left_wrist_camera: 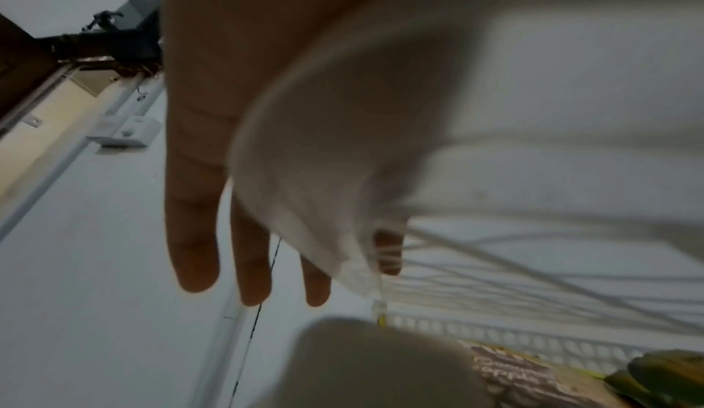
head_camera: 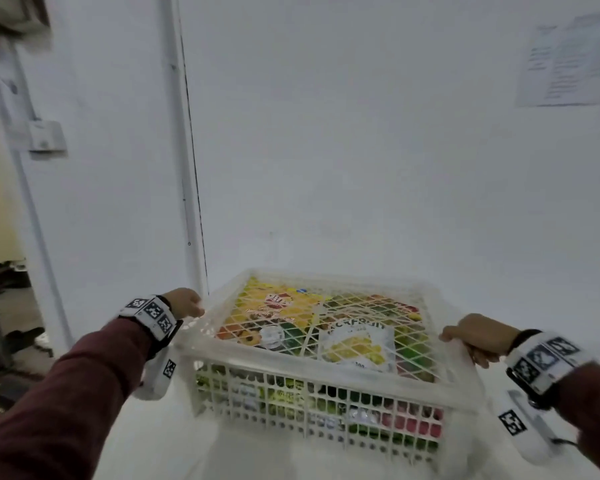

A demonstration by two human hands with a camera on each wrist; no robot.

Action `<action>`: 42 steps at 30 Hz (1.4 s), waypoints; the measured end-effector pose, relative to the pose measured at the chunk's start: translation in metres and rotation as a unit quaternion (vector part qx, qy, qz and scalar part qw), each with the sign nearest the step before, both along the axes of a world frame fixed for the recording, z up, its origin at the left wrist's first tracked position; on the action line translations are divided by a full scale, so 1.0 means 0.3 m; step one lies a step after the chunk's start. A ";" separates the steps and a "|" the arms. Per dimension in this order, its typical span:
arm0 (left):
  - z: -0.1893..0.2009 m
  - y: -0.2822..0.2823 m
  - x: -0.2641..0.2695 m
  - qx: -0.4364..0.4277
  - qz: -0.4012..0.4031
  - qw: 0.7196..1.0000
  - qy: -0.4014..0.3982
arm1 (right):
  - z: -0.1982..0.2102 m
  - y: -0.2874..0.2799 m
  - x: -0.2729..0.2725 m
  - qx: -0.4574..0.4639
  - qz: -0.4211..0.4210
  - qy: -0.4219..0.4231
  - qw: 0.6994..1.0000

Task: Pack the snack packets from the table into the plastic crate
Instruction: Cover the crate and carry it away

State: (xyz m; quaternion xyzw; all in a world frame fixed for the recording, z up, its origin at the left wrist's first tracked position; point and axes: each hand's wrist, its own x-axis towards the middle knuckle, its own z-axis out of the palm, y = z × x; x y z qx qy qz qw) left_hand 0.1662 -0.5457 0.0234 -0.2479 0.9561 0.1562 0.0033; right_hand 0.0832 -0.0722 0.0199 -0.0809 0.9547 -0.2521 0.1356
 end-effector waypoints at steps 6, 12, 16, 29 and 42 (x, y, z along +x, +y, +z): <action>-0.002 -0.036 -0.012 0.017 -0.034 0.997 -0.071 | 0.013 -0.037 -0.005 0.033 -0.014 -0.024 0.999; 0.014 -0.094 0.020 0.180 -0.005 0.980 -0.086 | 0.021 -0.038 -0.028 0.094 -0.001 -0.061 0.994; -0.005 -0.085 -0.005 0.242 0.014 0.970 -0.018 | 0.012 -0.040 -0.056 0.079 -0.044 -0.047 0.995; -0.094 -0.007 -0.066 0.164 -0.053 0.985 0.015 | -0.128 -0.033 -0.149 0.003 -0.055 0.047 0.997; -0.120 0.298 0.047 0.113 -0.125 0.985 0.048 | -0.114 0.303 0.067 0.056 -0.075 0.087 0.992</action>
